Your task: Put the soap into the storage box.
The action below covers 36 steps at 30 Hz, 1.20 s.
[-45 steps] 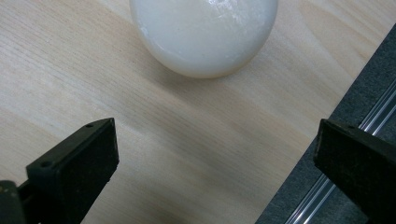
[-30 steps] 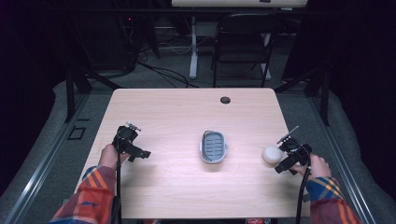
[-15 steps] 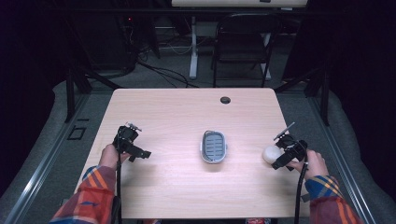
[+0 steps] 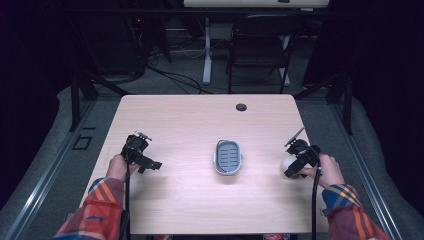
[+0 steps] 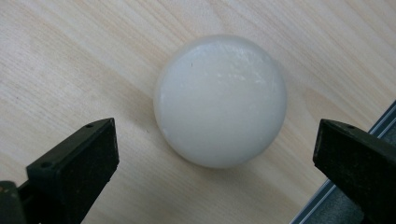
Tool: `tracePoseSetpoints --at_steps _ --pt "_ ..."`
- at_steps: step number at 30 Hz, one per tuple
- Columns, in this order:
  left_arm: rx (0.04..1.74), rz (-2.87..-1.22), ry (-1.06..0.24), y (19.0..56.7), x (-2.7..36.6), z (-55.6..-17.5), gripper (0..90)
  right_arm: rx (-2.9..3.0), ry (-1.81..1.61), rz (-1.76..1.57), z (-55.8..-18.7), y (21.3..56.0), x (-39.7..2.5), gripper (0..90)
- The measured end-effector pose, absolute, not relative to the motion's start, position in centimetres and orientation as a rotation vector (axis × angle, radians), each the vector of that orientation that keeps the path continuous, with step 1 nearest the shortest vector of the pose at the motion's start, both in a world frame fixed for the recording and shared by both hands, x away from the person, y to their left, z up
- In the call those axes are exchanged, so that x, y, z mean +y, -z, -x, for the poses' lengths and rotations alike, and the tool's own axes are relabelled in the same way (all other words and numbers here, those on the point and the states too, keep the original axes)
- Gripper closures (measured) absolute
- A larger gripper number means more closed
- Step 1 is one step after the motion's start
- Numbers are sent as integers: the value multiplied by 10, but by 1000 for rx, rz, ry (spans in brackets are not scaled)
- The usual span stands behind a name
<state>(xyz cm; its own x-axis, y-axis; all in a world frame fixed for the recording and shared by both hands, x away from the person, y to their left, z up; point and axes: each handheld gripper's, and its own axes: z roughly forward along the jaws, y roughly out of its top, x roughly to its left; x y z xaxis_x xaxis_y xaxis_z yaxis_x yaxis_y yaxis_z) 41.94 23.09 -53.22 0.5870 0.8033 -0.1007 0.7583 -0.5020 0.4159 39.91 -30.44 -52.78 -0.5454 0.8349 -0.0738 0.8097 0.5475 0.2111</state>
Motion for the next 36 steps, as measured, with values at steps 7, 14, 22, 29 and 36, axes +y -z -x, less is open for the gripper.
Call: tracePoseSetpoints --at_steps 7,14,22,29,36 --pt "1253 -2405 -147 532 231 -420 0 2695 -64 -1307 -415 525 -300 0" --pt "1253 -2405 -147 533 231 -420 0 2686 -126 -1370 -421 531 -296 0" --pt "1256 -2406 -148 533 231 -420 0 2696 -101 -1377 -428 535 -293 0" --pt "1254 -2407 -150 532 231 -420 0 2733 -43 -1379 -430 533 -294 1" --pt "1256 -2409 -148 533 231 -420 0 2713 -85 -1403 -430 538 -293 152"
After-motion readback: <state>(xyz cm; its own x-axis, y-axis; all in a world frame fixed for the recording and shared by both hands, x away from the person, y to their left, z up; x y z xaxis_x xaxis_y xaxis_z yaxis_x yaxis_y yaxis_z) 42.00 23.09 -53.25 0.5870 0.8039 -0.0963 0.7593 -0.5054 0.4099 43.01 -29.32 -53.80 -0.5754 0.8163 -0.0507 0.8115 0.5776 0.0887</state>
